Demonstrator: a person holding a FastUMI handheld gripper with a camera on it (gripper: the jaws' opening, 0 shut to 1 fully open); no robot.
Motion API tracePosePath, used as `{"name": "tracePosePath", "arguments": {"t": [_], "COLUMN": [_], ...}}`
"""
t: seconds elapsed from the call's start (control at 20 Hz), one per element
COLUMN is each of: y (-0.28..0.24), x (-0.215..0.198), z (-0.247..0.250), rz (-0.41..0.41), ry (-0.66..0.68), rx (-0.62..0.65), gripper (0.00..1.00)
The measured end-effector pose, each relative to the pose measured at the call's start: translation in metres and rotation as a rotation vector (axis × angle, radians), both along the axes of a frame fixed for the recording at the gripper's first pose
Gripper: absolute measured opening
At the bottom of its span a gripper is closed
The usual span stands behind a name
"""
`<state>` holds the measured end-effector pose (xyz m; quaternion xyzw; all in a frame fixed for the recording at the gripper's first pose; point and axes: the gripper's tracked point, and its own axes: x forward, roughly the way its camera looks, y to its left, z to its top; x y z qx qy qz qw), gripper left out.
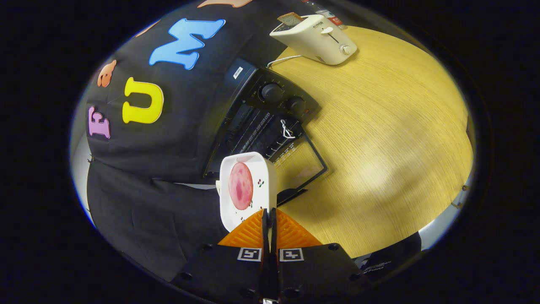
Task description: Open the toaster oven, put the food inside, and close the toaster oven door.
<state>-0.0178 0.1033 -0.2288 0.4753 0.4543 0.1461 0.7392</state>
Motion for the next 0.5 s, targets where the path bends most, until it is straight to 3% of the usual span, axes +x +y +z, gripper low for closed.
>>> {"name": "tracePosePath", "arguments": {"t": [0.3, 0.5], "y": [0.019, 0.028], "x": [0.049, 0.08], "z": [-0.02, -0.032], "rz": [-0.043, -0.119], "ry": [0.039, 0.051], "rx": [0.022, 0.044], "gripper": [0.02, 0.02]}}
